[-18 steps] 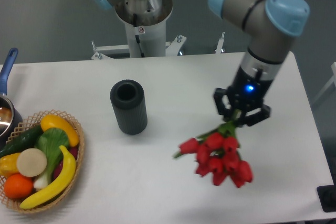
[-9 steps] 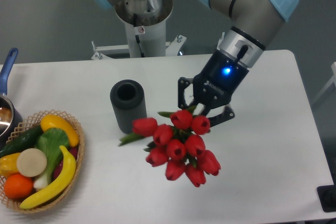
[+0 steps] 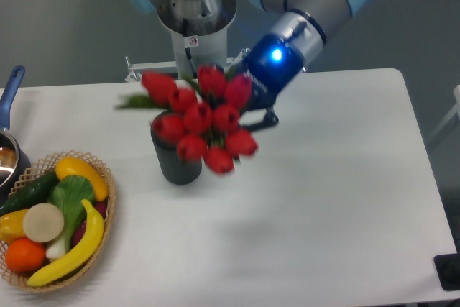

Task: Insert the flowers into the vase
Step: 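Raise the tulips and align their stems above the vase opening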

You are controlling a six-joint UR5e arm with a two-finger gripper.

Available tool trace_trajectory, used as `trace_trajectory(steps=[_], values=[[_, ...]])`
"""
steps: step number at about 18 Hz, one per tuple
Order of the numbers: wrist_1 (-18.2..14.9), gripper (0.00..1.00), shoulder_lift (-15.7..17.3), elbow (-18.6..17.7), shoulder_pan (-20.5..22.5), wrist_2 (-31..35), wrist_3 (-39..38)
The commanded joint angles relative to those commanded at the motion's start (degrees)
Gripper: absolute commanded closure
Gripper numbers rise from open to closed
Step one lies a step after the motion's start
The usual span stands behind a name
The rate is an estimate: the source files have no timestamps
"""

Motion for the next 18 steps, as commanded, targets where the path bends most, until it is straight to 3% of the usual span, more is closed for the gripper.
trace_trajectory(steps=[3, 9, 18], values=[[0.1, 0.96, 3.1, -5.5, 0.5, -0.3, 3.8], [0.1, 0.95, 4.8, -13.0, 0.6, -3.1, 12.0], [0.1, 0.93, 6.1, -14.2, 0.8, -3.7, 12.3]])
